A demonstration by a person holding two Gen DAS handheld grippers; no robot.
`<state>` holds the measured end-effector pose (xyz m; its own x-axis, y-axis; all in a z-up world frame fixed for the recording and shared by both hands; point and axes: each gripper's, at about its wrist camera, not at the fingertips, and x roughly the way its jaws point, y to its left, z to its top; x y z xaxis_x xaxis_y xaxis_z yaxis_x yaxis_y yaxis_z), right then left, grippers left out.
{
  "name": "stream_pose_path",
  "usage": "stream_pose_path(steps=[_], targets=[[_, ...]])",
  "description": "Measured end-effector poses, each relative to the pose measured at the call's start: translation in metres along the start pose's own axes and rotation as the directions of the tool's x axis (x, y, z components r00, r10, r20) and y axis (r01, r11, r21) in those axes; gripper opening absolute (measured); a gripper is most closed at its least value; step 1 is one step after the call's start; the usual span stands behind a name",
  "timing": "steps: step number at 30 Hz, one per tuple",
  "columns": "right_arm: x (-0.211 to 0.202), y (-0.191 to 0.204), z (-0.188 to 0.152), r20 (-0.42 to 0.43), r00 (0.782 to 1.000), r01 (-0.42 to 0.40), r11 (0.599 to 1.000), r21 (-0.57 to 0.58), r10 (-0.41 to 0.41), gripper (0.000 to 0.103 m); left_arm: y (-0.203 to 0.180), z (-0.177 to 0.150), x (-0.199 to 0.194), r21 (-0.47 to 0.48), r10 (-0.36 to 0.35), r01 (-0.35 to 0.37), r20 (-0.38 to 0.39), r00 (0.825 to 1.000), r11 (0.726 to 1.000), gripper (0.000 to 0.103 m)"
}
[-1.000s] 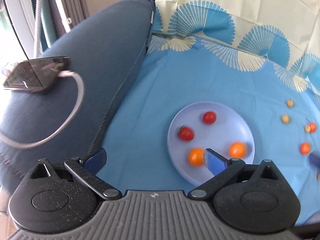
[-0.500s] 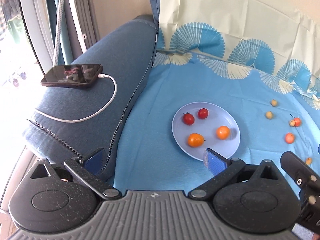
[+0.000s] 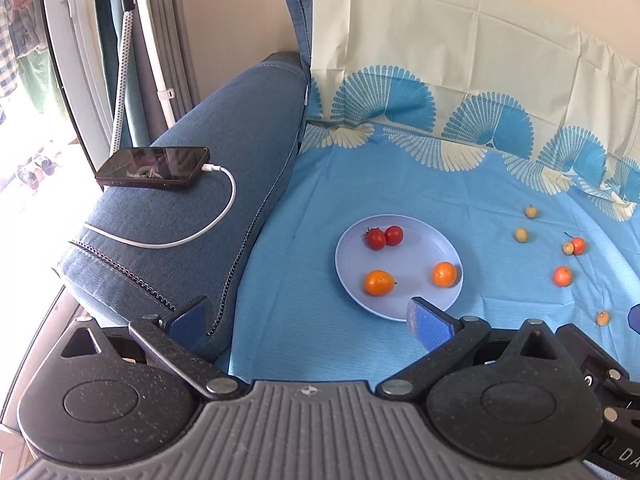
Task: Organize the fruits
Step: 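Withdraw both open grippers from the plate, then move both open grippers toward the loose fruits beside the plate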
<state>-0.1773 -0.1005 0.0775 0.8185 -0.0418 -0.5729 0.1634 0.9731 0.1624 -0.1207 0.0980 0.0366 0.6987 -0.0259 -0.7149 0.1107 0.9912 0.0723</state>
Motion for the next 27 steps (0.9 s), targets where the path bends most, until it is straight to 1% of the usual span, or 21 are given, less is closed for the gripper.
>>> stream_pose_path(steps=[27], targets=[[0.005,-0.004,-0.002,-0.024,1.0,0.003,1.0,0.012,-0.002,0.102,-0.005,0.0,0.011,0.023,-0.011,0.012,-0.029,1.0,1.0,0.103]])
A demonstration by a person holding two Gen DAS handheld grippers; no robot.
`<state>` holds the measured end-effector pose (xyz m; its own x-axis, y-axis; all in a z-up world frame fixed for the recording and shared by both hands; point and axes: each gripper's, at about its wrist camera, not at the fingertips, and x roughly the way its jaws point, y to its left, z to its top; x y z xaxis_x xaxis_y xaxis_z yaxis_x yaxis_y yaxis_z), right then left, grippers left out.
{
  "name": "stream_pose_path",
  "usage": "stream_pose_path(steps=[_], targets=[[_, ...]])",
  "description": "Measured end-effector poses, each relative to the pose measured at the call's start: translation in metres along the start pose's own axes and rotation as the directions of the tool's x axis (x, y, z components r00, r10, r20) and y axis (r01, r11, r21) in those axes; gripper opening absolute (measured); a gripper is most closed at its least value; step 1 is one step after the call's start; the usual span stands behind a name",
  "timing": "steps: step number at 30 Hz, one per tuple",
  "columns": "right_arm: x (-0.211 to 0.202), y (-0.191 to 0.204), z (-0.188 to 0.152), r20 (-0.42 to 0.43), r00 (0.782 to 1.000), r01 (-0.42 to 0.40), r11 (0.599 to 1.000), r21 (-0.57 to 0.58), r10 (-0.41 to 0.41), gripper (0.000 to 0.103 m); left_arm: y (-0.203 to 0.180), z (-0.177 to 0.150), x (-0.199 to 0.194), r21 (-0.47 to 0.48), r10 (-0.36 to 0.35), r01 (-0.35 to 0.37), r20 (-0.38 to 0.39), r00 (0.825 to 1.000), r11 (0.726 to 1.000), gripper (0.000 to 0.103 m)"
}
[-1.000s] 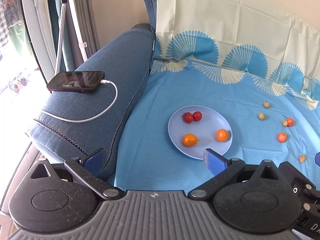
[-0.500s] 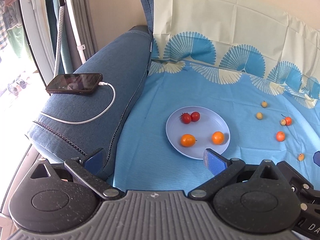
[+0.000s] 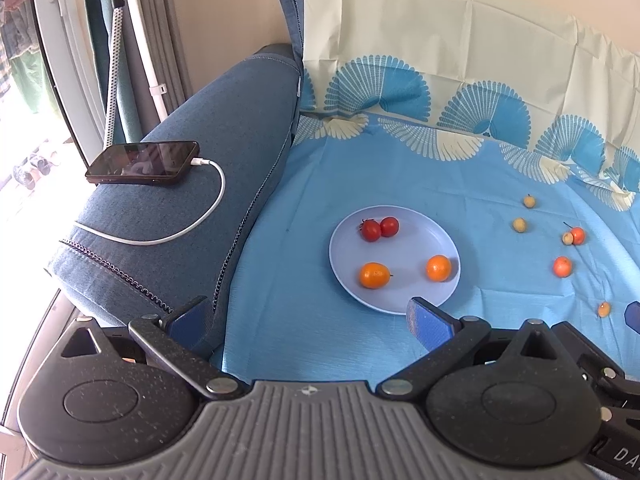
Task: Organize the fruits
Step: 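Move both open grippers toward the loose fruits beside the plate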
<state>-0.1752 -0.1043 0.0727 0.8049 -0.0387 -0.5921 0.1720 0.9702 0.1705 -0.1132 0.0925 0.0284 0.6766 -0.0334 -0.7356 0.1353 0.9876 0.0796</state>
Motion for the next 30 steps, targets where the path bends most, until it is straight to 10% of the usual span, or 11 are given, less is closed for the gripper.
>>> stream_pose_path(steps=[30], targets=[[0.013,-0.031,-0.004,-0.018,1.0,0.018,0.996,0.085,-0.016,0.102,-0.03,0.009,0.022,0.044,-0.009,0.011,-0.056,0.998,0.999,0.103]])
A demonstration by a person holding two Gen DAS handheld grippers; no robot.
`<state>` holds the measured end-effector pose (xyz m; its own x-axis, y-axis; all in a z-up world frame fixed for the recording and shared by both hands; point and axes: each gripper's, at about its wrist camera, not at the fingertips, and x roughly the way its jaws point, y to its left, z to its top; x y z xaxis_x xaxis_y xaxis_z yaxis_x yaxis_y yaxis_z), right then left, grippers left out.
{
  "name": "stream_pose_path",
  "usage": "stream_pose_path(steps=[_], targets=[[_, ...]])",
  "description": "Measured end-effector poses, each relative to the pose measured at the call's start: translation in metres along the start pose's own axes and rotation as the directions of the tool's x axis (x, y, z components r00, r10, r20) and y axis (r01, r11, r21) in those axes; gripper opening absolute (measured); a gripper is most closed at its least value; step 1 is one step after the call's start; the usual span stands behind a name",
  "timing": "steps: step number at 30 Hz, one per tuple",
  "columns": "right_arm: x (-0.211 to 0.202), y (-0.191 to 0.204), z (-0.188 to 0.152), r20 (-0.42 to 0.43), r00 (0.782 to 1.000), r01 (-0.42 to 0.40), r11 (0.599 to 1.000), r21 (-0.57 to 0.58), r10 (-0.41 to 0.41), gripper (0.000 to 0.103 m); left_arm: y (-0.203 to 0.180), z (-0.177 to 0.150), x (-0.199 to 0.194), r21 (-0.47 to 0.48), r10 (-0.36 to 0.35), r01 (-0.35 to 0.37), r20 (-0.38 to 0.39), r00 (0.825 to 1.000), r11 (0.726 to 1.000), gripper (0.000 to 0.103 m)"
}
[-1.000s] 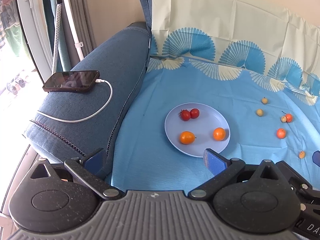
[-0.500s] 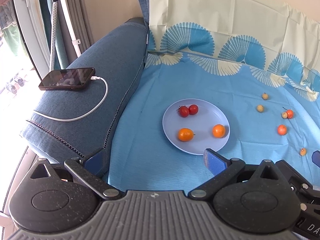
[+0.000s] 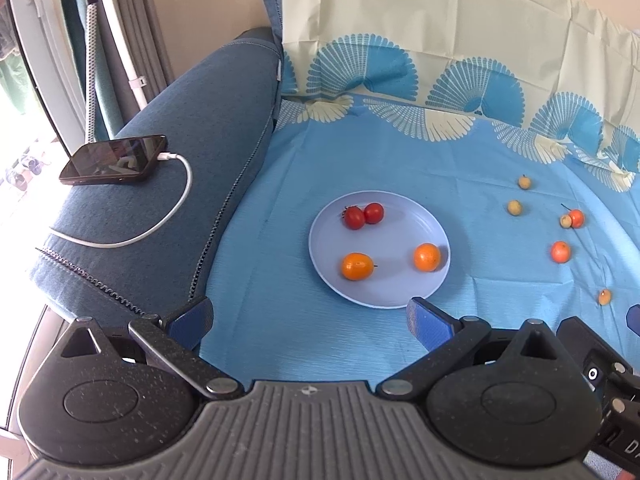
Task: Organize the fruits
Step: 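Move both open grippers toward the loose fruits beside the plate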
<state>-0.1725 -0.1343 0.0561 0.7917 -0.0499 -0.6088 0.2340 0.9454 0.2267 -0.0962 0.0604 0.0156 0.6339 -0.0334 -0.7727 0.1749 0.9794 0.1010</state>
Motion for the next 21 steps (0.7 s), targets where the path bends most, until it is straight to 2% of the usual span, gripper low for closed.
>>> stream_pose_path(steps=[6,11,17,21], targets=[[0.004,-0.024,-0.003,0.001,0.999,0.054,0.997,0.048,-0.054,0.102,-0.022,0.006,0.007,0.035,-0.015,0.016,-0.016,1.0,0.999,0.103],[0.009,-0.054,-0.012,-0.01,0.989,0.145,0.983,0.114,-0.145,0.102,-0.045,0.013,0.019,0.058,-0.046,0.049,-0.05,0.998,0.997,0.103],[0.023,-0.098,-0.028,-0.042,0.958,0.285,0.941,0.185,-0.282,0.102,-0.085,0.029,0.037,0.116,-0.066,0.072,-0.054,0.996,0.991,0.103],[0.036,-0.145,-0.03,-0.081,0.926,0.378,0.89,0.256,-0.369,0.102,-0.119,0.043,0.064,0.145,-0.088,0.103,-0.105,0.991,0.984,0.103]])
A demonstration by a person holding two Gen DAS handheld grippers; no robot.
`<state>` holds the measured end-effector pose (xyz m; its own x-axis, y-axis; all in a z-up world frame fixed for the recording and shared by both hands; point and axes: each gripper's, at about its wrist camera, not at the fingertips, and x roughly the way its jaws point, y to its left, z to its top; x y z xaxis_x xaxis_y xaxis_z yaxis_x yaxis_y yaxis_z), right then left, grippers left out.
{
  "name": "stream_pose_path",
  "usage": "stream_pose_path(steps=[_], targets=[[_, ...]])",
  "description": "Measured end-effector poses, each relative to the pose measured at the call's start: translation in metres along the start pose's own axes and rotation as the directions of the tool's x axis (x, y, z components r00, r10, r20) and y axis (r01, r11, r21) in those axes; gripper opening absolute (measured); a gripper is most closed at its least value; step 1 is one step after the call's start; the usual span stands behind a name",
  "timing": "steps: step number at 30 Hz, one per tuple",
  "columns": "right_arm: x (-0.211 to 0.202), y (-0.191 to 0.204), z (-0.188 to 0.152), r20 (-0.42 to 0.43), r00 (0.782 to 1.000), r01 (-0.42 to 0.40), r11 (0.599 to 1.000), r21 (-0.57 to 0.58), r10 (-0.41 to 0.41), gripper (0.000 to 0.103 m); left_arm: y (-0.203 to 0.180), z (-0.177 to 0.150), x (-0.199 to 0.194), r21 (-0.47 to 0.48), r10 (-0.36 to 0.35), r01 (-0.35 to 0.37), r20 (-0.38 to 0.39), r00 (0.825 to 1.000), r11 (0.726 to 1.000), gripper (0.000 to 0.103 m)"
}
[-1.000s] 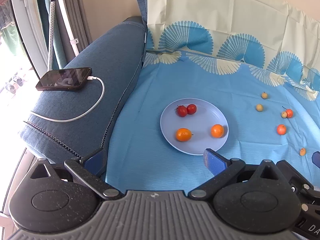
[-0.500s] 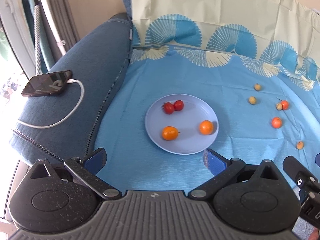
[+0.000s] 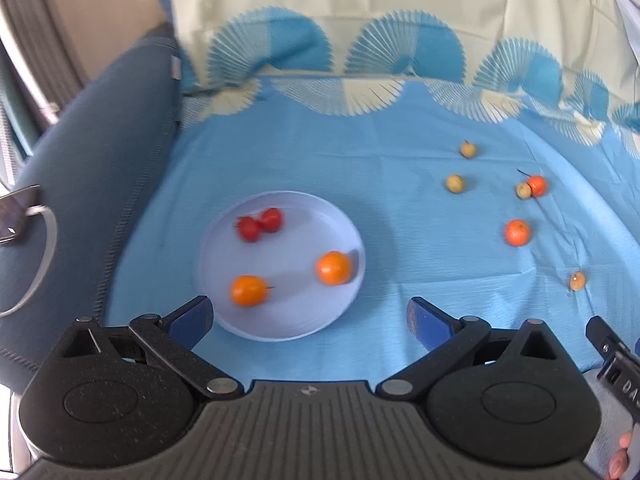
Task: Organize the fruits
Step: 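Move both open grippers toward the loose fruits beside the plate, then grasp an orange with the left gripper while the right gripper grasps a tan round fruit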
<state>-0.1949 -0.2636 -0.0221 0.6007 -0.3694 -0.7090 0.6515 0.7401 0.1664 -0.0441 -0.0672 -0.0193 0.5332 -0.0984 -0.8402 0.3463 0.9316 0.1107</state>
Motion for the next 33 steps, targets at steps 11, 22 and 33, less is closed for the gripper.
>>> stream_pose_path(steps=[11,22,33], targets=[[0.125,-0.054,0.03,-0.131,0.982,0.136,0.99,-0.022,-0.138,0.102,-0.127,0.058,0.097,0.158,-0.118,0.128,-0.074,0.99,0.979,0.103],[0.195,-0.075,0.024,-0.221,0.951,0.237,0.969,0.077,-0.215,0.089,-0.238,0.077,0.202,0.297,-0.148,0.203,-0.197,0.969,0.933,0.103],[0.184,-0.086,0.029,-0.177,0.938,0.312,0.948,0.063,-0.297,0.026,-0.239,0.076,0.199,0.256,-0.246,0.296,-0.209,0.947,0.92,0.036]])
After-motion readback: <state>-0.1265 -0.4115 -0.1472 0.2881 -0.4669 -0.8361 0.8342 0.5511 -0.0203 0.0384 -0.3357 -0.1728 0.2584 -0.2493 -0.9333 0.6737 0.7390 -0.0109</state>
